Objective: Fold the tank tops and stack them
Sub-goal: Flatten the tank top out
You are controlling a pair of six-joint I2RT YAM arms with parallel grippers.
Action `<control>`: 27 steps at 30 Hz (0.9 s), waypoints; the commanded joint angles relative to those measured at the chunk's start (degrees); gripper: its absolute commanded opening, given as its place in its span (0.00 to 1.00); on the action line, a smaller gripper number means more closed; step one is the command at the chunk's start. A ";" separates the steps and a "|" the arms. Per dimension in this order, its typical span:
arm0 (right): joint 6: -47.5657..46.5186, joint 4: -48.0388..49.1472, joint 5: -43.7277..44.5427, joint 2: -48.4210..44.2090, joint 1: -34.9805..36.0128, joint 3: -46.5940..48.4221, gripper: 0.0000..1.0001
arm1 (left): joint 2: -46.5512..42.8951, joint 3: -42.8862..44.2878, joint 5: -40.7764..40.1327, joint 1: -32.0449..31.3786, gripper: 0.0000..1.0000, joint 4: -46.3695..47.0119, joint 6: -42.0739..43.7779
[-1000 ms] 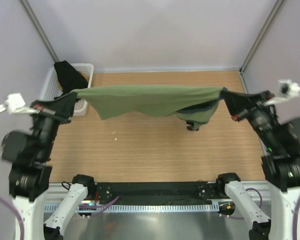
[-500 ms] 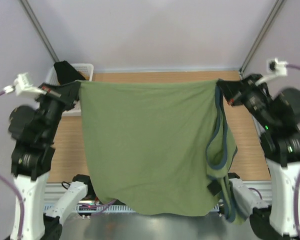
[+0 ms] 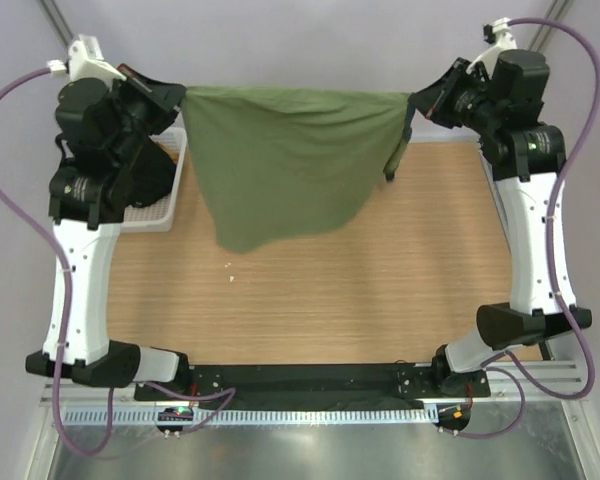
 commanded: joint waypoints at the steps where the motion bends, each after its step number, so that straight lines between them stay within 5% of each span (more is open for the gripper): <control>1: 1.35 2.99 -3.62 -6.99 -0.11 4.72 0.01 | -5.92 3.36 1.42 0.35 0.00 0.96 1.41; 7: 1.27 3.53 -6.52 -17.45 -0.11 -2.67 0.01 | -17.79 -9.27 -0.07 0.44 0.00 2.99 1.76; 14: -0.31 -0.95 -9.16 -29.15 -0.11 -1.62 0.01 | -31.24 -11.51 0.02 0.44 0.00 0.80 1.06; 22: -0.93 -2.36 -7.24 -27.67 -0.11 -1.44 0.01 | -28.45 -7.54 0.11 0.44 0.00 -1.06 0.97; 27: -1.28 -2.98 -2.49 -22.84 -0.28 -5.65 0.01 | -25.37 -16.04 -0.16 0.44 0.00 4.91 0.88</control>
